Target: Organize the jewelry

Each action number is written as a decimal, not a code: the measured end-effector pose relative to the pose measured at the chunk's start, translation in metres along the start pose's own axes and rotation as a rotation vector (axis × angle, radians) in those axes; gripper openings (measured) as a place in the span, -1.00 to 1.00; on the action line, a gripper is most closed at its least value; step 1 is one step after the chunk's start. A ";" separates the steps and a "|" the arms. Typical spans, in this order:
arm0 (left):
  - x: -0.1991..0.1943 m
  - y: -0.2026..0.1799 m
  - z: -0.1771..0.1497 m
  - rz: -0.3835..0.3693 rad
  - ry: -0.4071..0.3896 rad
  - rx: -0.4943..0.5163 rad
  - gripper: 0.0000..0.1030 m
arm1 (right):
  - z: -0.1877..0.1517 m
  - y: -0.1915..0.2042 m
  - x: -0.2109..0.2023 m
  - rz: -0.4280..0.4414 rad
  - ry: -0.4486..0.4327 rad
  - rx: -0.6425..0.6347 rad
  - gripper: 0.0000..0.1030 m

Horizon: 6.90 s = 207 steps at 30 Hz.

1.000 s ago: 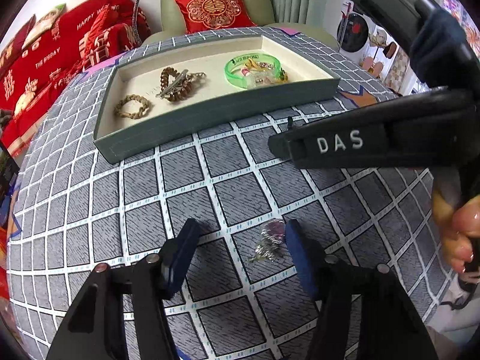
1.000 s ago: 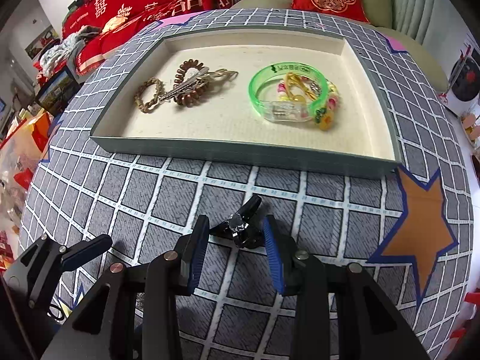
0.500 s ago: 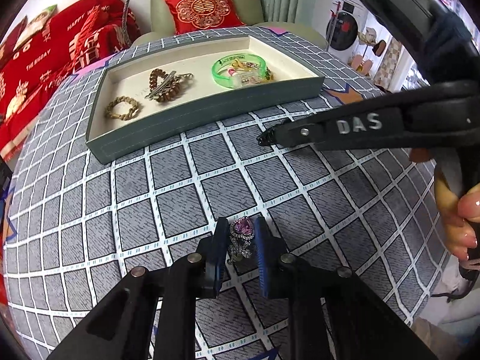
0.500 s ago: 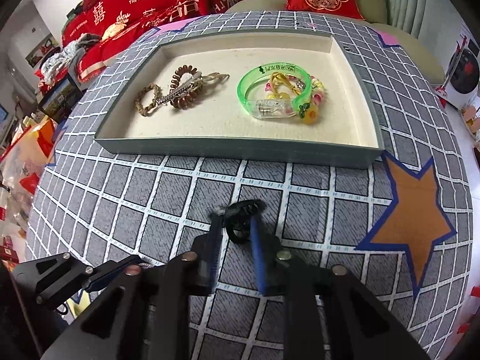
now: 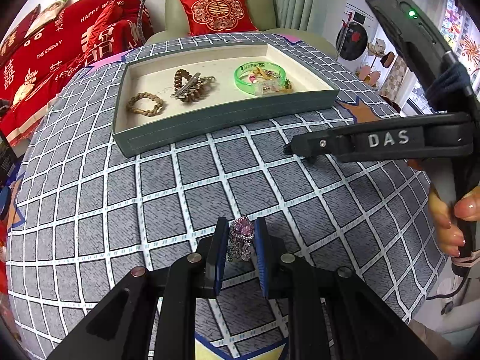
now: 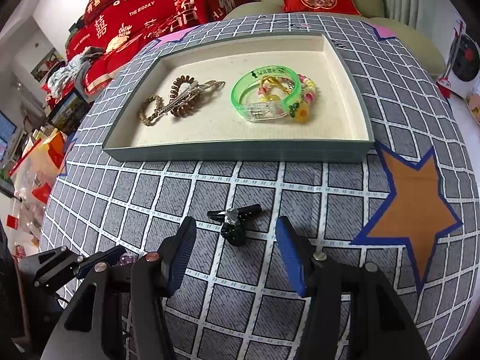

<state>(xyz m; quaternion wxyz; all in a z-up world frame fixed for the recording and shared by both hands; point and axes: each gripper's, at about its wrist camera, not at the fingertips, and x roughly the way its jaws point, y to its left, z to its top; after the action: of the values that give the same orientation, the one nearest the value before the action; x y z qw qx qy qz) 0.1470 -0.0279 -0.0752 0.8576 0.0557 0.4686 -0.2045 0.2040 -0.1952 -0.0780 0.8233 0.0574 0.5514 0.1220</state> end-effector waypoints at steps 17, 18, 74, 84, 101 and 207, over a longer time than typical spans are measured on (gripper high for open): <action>-0.008 0.018 0.007 0.011 -0.010 -0.052 -0.44 | -0.001 0.008 -0.002 -0.037 -0.047 -0.009 -0.63; -0.009 0.019 0.009 0.012 -0.013 -0.053 -0.44 | 0.000 0.008 -0.007 -0.034 -0.057 -0.011 -0.63; 0.060 0.044 0.142 0.215 -0.115 -0.082 -0.43 | 0.104 -0.047 0.010 -0.019 -0.120 0.097 0.05; 0.034 0.044 0.140 0.241 -0.205 -0.113 1.00 | 0.095 -0.053 -0.015 -0.008 -0.177 0.141 0.06; -0.008 0.036 0.063 0.309 -0.211 -0.198 1.00 | 0.016 -0.018 -0.040 -0.117 -0.284 0.054 0.64; -0.032 0.025 0.020 0.322 -0.218 -0.209 1.00 | -0.025 -0.006 -0.083 -0.196 -0.446 0.027 1.00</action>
<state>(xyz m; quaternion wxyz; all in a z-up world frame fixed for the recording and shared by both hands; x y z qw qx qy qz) 0.1575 -0.0010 -0.0407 0.9259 0.0182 0.3768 -0.0202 0.1518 -0.2239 -0.0149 0.9317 0.0400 0.3605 0.0187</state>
